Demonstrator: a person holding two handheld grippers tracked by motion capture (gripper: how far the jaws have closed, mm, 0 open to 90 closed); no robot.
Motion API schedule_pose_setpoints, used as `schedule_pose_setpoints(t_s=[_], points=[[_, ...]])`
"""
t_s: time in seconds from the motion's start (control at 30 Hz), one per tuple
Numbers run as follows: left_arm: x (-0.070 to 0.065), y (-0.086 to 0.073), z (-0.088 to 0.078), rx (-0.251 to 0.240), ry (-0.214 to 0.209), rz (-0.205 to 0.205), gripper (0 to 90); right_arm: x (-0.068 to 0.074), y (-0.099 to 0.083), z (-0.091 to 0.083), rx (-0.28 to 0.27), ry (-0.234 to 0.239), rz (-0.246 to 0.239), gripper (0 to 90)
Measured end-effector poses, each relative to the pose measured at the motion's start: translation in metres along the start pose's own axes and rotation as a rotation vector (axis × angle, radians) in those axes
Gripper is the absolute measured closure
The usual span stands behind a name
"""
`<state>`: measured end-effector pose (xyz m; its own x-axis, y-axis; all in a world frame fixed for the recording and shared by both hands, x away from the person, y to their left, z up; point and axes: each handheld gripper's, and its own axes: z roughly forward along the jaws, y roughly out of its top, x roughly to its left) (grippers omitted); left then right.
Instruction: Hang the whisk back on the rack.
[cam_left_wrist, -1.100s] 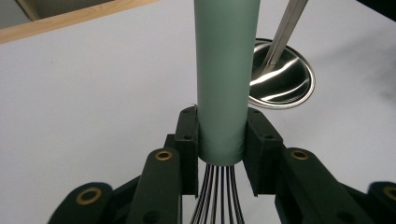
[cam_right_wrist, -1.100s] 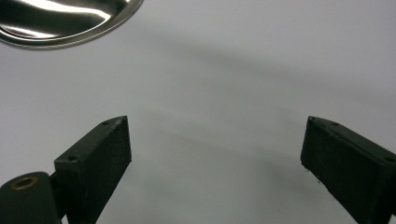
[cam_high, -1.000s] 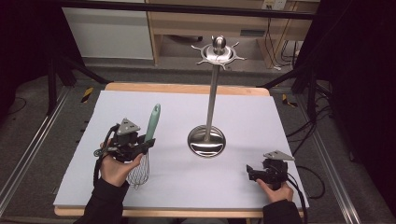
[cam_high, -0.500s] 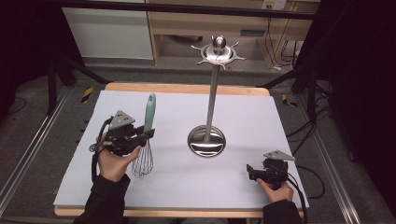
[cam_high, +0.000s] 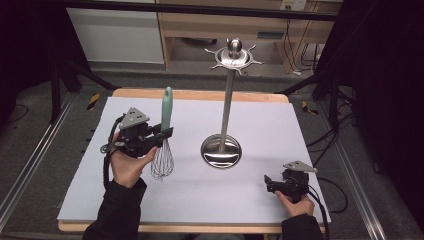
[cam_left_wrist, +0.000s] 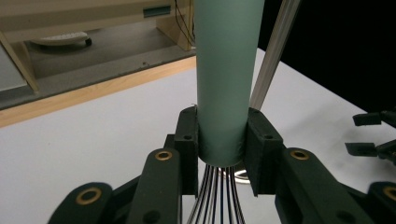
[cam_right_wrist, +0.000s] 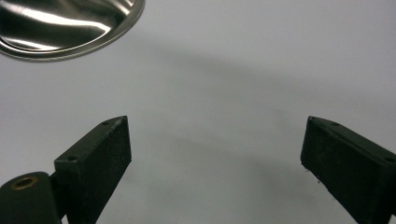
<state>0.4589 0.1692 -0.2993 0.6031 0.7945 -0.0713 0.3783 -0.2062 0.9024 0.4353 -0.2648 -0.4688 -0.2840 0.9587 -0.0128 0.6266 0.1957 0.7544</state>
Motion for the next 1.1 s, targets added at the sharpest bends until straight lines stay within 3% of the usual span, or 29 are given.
schedule_pose_setpoints(t_s=[0.47, 1.1], points=[[-0.017, 0.027, -0.004, -0.060, -0.033, 0.052, 68.8, 0.002, 0.001, 0.000, -0.003, -0.003, 0.002, 9.0], [-0.037, 0.048, -0.006, -0.083, -0.053, 0.080, 68.8, 0.003, 0.002, 0.000, -0.011, -0.008, -0.007, 9.3]])
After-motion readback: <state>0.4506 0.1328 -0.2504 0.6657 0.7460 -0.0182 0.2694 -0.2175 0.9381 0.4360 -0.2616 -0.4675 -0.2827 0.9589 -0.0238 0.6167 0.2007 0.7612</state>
